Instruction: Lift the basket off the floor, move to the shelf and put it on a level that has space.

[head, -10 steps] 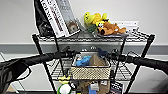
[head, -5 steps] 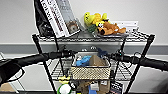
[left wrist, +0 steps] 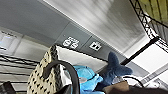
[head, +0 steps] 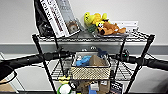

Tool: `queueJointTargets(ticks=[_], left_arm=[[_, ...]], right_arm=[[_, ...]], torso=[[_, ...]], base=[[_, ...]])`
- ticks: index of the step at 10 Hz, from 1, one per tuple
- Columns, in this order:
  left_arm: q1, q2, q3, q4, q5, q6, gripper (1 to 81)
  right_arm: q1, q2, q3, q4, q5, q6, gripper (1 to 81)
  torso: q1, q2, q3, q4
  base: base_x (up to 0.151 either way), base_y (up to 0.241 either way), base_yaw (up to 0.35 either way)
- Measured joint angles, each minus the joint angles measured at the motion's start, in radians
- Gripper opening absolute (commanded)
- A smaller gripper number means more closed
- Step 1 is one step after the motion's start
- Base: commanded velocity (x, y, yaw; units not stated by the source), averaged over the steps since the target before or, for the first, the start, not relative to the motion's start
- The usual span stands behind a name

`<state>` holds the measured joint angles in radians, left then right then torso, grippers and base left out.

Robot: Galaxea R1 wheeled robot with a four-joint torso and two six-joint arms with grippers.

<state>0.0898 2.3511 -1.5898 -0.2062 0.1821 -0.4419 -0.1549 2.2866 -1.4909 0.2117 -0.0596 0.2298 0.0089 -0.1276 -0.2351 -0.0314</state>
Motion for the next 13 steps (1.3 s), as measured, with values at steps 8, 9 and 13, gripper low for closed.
queueJointTargets(ticks=[8,9,13], left_arm=[[0.03,-0.23,0.264,0.0,-0.013,0.0,81.1],[0.03,-0.276,0.306,0.0,-0.022,0.0,81.1],[0.103,-0.428,0.449,0.005,-0.034,0.002,81.1]], right_arm=[[-0.058,-0.212,0.24,-0.001,0.036,0.0,81.1],[-0.074,-0.246,0.269,0.0,0.045,0.0,81.1],[-0.149,-0.37,0.388,0.0,0.091,0.0,81.1]], torso=[[0.0,0.0,0.0,0.0],[0.0,0.0,0.001,0.0],[-0.001,-0.001,0.001,0.0]], base=[[0.0,0.0,0.0],[0.0,0.0,0.0],[0.0,0.0,0.0]])
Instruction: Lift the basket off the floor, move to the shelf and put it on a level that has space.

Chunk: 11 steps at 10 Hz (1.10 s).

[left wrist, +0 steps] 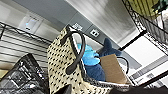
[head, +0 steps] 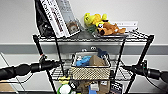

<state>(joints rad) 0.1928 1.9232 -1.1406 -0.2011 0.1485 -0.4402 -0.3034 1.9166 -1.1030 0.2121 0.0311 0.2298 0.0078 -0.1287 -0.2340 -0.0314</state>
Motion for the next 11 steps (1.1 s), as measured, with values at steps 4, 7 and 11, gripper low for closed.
queueJointTargets(ticks=[4,7,11], left_arm=[[0.148,-0.065,0.056,0.046,-0.046,0.001,81.1],[0.267,-0.136,0.109,0.091,-0.109,0.001,81.1],[0.452,-0.147,0.127,0.161,-0.199,0.001,81.1]], right_arm=[[-0.122,-0.067,0.065,0.0,0.031,-0.001,81.1],[-0.221,-0.105,0.083,0.0,0.039,-0.004,81.1],[-0.424,-0.098,0.063,0.0,0.111,-0.009,81.1]], torso=[[-0.001,0.0,0.001,0.0],[-0.002,-0.001,0.002,0.0],[-0.002,-0.001,0.003,0.0]], base=[[0.0,0.0,0.0],[0.0,0.0,0.0],[0.0,0.0,0.0]])
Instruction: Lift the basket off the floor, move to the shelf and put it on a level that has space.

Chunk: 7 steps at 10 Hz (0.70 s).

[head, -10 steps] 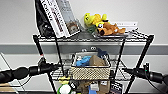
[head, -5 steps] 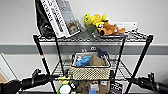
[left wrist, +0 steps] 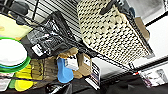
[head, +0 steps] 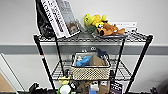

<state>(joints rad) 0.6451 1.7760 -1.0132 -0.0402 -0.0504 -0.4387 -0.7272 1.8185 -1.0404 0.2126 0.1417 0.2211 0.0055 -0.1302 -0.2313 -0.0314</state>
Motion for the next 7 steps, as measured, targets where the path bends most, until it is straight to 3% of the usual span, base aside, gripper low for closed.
queueJointTargets(ticks=[3,7], left_arm=[[0.175,0.017,-0.028,0.044,-0.093,0.015,81.1],[0.332,0.141,-0.168,0.09,-0.176,0.022,81.1]], right_arm=[[-0.113,0.079,-0.128,-0.001,0.04,-0.004,81.1],[-0.258,0.173,-0.24,-0.047,0.05,-0.004,81.1]], torso=[[-0.001,-0.001,0.0,0.0],[-0.001,-0.001,0.0,0.0]], base=[[0.0,0.0,0.0],[0.0,0.0,0.0]])
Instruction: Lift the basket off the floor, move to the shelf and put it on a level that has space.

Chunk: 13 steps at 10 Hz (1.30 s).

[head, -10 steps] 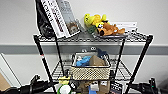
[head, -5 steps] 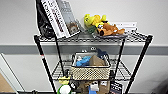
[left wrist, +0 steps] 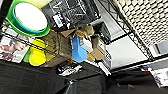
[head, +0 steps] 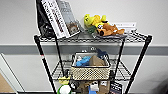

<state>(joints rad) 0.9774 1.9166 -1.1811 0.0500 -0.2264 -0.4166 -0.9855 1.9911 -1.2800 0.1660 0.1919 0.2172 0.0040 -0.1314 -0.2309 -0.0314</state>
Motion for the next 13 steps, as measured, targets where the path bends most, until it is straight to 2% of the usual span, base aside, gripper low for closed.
queueJointTargets(ticks=[5,9,13], left_arm=[[0.147,0.151,-0.187,0.058,-0.035,0.001,81.1],[0.244,0.274,-0.329,0.083,-0.053,0.001,81.1],[0.307,0.384,-0.472,0.103,-0.066,0.004,81.1]], right_arm=[[-0.132,0.122,-0.152,-0.054,-0.005,0.0,81.1],[-0.187,0.191,-0.256,-0.089,-0.016,0.0,81.1],[-0.25,0.322,-0.417,-0.124,-0.045,0.0,81.1]], torso=[[0.0,-0.001,0.001,0.0],[-0.001,-0.001,0.002,0.0],[-0.002,-0.001,0.002,0.0]], base=[[0.0,0.0,0.0],[0.0,0.0,0.0],[0.0,0.0,0.0]])
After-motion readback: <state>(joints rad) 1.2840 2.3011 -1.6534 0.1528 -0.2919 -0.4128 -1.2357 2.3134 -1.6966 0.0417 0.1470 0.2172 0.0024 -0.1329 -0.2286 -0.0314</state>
